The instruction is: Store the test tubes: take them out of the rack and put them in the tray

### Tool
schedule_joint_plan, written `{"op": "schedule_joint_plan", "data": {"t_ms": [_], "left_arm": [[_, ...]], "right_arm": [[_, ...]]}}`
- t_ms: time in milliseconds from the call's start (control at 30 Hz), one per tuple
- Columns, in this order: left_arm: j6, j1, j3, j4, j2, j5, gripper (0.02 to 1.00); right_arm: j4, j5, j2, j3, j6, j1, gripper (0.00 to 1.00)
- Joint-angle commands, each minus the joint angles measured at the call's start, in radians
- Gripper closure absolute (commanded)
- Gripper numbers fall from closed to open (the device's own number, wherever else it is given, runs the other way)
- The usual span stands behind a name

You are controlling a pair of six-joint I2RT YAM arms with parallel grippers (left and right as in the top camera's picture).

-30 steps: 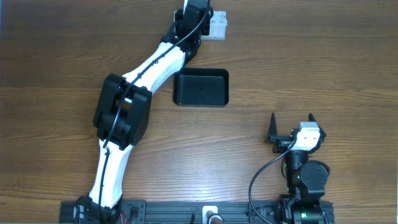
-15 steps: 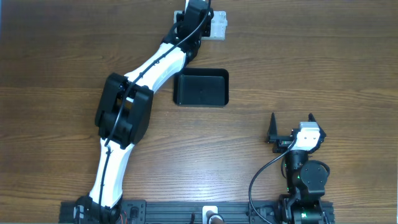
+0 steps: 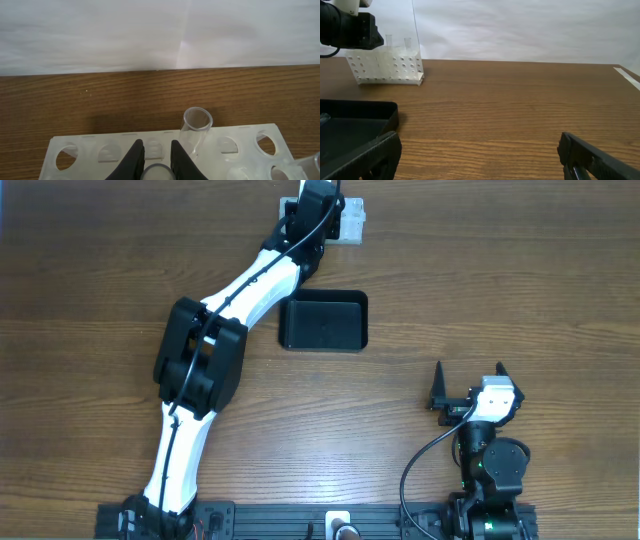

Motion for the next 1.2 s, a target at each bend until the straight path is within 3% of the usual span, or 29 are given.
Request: {"op": "schedule_joint_plan", "data": {"t_ms": [33,667,900,1000,1200], "left_arm": [[0.012,-0.007,0.023,0.018,0.019,0.009,0.879],[0.117,-0.031,0.023,-0.034,-0.277,-0.029,0.925],[0.101,-0.058,0.023,-0.207,-0.401,-0.028,0.934],[-0.014,-0.074,0.023,-0.394,-0.429,-0.028,0.967],[-0.377,-0.100,0.003,-0.801,-0.429,-0.008,0.978]], "right_arm": [[-0.003,-0.005,-0.004,-0.006,-0.001,-0.006,0.009],[-0.003,-0.005,-0.004,-0.006,-0.001,-0.006,0.007],[-0.003,-0.005,-0.004,-0.006,-0.001,-0.006,0.007],[-0.003,-0.005,-0.004,-0.006,-0.001,-0.006,0.007],[-0.003,-0.005,-0.004,-0.006,-0.001,-0.006,0.007]]}}
